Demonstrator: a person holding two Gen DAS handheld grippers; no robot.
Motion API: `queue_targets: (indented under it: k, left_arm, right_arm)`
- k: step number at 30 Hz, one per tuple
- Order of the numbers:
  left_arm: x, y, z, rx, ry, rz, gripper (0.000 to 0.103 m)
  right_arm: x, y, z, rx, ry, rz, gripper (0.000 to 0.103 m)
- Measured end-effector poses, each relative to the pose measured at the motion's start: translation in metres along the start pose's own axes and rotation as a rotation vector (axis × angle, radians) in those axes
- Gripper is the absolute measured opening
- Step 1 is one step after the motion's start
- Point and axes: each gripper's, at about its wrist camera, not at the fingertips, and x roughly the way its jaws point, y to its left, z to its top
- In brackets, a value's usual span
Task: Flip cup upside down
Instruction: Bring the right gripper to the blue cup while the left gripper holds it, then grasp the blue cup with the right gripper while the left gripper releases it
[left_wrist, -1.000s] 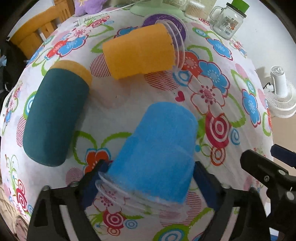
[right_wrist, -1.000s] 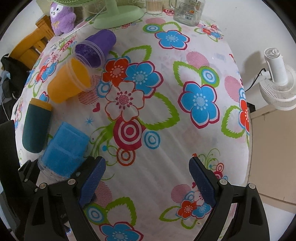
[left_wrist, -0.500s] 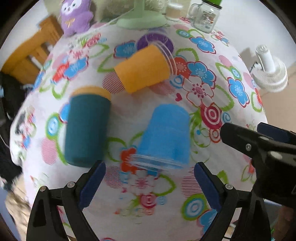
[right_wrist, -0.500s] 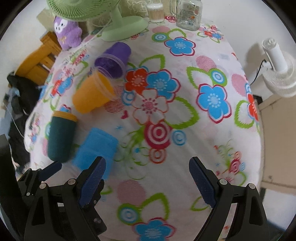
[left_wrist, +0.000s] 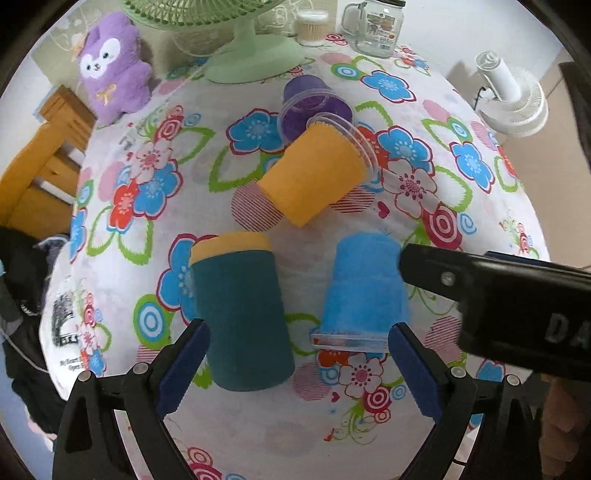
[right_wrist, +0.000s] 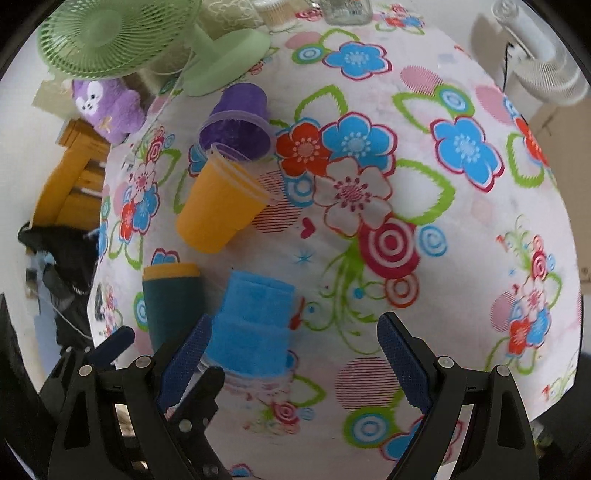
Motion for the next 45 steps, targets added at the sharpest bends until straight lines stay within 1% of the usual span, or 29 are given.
queue_targets:
  k: [3,7,9,15,16,17,18,19,20,25,30,34,41,45]
  left_arm:
    - [0.005,0.01,0.003,-0.007,0.018,-0.04,0.098]
    - [0.009,0.019,0.011,0.005,0.024,-0.041,0.098]
    - [0.014,0.021,0.013,0.019,0.036,-0.044,0.098]
    - [0.023,0.021,0.019,0.042,0.064,-0.105,0.102]
    - [0.024,0.021,0.019,0.045,0.063,-0.104,0.102]
    - [0.024,0.02,0.021,0.051,0.061,-0.102,0.102]
    - [0.024,0.019,0.022,0.056,0.06,-0.099,0.102]
    - [0.025,0.019,0.023,0.059,0.061,-0.095,0.102]
    - [0.026,0.02,0.024,0.06,0.061,-0.09,0.102]
    - [0.027,0.021,0.026,0.051,0.07,-0.086,0.102]
    - [0.023,0.015,0.027,0.05,0.076,-0.103,0.103]
    - [0.011,0.005,0.026,0.063,0.051,-0.089,0.103]
    - [-0.01,-0.005,0.017,0.037,0.012,-0.076,0.102]
    - [-0.021,-0.014,0.011,0.029,-0.012,-0.044,0.102]
  right_arm:
    - [0.01,0.006,0.004,0.026,0.01,-0.007,0.093]
    - [0.027,0.016,0.01,0.04,0.031,-0.033,0.092]
    - [0.035,0.018,0.011,0.045,0.044,-0.046,0.088]
    - [0.064,0.023,0.017,0.069,0.116,-0.066,0.077]
    - [0.068,0.023,0.018,0.07,0.127,-0.067,0.074]
    - [0.072,0.024,0.019,0.069,0.138,-0.067,0.072]
    - [0.074,0.024,0.019,0.07,0.149,-0.065,0.068]
    - [0.078,0.025,0.02,0.072,0.161,-0.061,0.062]
    - [0.08,0.026,0.019,0.073,0.168,-0.064,0.059]
    - [0.081,0.034,0.019,0.032,0.165,-0.067,0.056]
    - [0.068,0.034,0.017,0.002,0.139,-0.08,0.056]
    - [0.048,0.026,0.015,-0.016,0.105,-0.088,0.056]
    - [0.003,0.013,0.011,-0.052,0.014,-0.091,0.056]
    - [-0.019,0.009,0.006,-0.095,-0.036,-0.084,0.056]
